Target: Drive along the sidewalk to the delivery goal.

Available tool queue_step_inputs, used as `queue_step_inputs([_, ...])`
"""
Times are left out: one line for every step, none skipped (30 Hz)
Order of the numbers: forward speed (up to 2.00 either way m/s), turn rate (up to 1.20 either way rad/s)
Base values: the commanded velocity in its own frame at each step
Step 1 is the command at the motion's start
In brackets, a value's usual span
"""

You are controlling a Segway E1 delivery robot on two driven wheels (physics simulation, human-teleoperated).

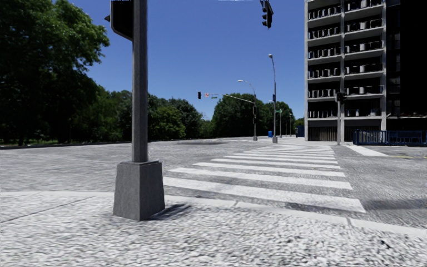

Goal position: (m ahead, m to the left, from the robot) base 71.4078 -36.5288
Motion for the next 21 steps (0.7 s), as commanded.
queue_step_inputs([2.0, -0.66])
queue_step_inputs([2.0, -0.66])
queue_step_inputs([2.0, -0.66])
queue_step_inputs([2.0, -0.66])
queue_step_inputs([2.0, -0.66])
queue_step_inputs([2.0, -0.66])
queue_step_inputs([2.0, -0.66])
queue_step_inputs([2.0, -0.66])
queue_step_inputs([2.0, -0.66])
queue_step_inputs([2.0, -0.66])
queue_step_inputs([2.0, -0.66])
queue_step_inputs([2.0, -0.63])
queue_step_inputs([2.0, -0.63])
queue_step_inputs([2.0, -0.59])
queue_step_inputs([2.0, -0.57])
queue_step_inputs([2.0, -0.57])
queue_step_inputs([2.0, -0.55])
queue_step_inputs([2.0, -0.39])
queue_step_inputs([2.0, 0.0])
queue_step_inputs([2.0, 0.0])
queue_step_inputs([2.0, 0.0])
